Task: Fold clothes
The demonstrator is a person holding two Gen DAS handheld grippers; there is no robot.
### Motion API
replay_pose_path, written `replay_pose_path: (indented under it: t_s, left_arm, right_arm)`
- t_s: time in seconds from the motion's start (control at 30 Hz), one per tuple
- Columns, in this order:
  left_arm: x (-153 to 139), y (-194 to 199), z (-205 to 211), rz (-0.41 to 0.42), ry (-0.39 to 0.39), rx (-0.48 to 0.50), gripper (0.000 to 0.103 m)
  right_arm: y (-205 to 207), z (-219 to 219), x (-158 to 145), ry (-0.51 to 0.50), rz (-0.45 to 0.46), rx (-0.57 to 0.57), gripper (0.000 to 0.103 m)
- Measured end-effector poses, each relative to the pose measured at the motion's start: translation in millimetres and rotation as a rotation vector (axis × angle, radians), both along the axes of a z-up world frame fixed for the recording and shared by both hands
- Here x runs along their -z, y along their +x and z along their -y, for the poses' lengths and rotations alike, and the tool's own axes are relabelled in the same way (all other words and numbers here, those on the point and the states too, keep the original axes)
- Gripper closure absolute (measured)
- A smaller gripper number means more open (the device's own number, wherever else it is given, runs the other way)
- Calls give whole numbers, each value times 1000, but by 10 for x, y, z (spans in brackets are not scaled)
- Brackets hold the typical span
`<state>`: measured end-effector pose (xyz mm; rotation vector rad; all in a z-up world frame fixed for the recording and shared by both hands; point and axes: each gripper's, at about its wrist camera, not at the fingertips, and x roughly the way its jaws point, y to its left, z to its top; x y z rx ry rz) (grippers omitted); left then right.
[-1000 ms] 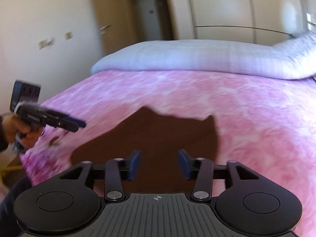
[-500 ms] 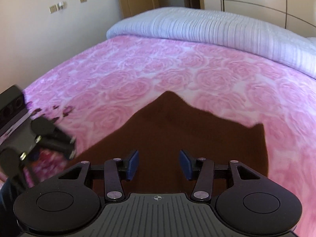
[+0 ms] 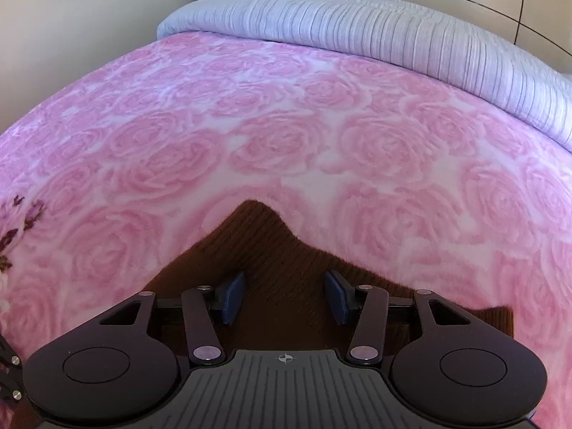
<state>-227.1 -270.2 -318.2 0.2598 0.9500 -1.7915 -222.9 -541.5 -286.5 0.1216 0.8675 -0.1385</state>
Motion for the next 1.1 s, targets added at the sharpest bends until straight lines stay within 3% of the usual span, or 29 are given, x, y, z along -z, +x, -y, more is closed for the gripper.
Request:
replay_pose_path:
  t_s: [0.17,0.33,0.47,0.57,0.7,0.77,0.9,1.03,1.1]
  left_arm:
    - [-60,-52,-41,43,1,-23,83]
    - [-60,-58,-52,37,5,-55,83]
    - [-152,-46,-131,64,17,-63,81]
    - [-261,-29,-273,90,11,-59,84]
    - [-495,32,-504,113,-66,-118,84]
    - [-598,55,-478,112,-107,-150,84]
    - [-692,-29,-146,113,-136,-120,84]
    - [-416,-201,204,197,-5,-56,84]
    - [-387,-213,223,206,10,-50,84]
  right_arm:
    - [-69,-159,-255,-19,62,-3,54]
    - [135,-298,33,-63,-27,-37,54]
    - [110,-110,-11,34,18,-7,54]
    - [-154,-52,-232,51,78,32,54]
    - [-755,-16,-414,67,140,98,54]
    - [-1045,24,-395,92,154,143,54]
    - [-1514,42,-246,143,150,225,54]
    - [-1713,135,-46,189,133,255,54]
    - [-1742,176,-44,197,140,257,54]
